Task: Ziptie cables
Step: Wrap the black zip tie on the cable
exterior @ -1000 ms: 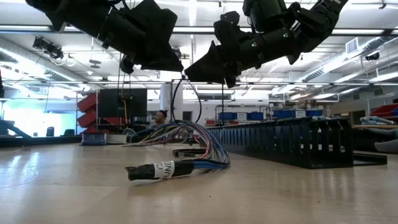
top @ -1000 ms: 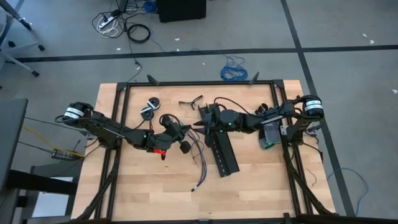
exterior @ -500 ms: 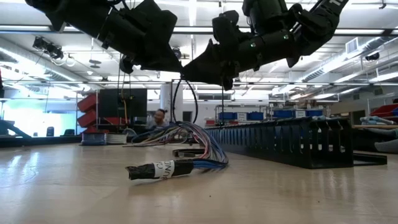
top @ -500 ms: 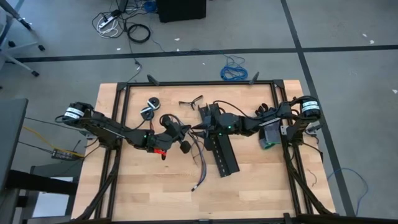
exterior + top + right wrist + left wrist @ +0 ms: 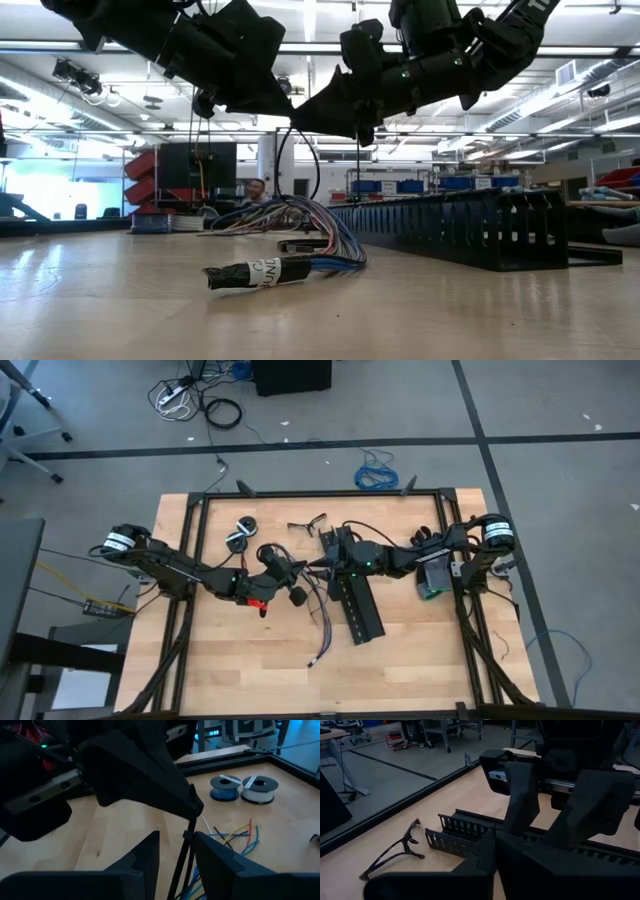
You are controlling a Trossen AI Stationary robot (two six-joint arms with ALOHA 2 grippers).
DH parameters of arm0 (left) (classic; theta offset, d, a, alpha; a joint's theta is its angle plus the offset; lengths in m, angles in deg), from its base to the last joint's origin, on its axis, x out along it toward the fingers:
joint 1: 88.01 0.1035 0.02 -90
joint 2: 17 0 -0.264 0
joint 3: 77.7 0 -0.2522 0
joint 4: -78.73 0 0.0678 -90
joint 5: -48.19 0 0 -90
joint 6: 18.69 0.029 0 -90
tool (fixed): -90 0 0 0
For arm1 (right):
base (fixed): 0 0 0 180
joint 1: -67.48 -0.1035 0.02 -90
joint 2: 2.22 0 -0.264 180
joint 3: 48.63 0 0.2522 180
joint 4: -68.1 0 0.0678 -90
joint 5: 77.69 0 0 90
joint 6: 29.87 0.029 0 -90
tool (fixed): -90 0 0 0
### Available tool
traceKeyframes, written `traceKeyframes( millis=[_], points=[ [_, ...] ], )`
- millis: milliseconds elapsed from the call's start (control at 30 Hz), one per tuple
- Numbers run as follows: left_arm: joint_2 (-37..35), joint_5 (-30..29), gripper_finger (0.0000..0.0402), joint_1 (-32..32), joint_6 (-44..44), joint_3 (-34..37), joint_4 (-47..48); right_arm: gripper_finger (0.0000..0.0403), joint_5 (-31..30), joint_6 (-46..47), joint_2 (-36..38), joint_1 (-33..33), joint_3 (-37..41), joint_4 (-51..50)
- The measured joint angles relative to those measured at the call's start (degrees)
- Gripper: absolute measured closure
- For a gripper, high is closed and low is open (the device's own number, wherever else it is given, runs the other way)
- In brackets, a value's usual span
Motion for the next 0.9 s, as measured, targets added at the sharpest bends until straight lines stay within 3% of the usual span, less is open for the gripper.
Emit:
traceKeyframes(
  millis=[900],
  points=[
    [0.0, 0.0, 0.0402, 0.0, 0.0, 0.0, -0.5, 0.0375, -3.0, -3.3, 0.0, 0.2, 0.0, 0.1]
  ],
)
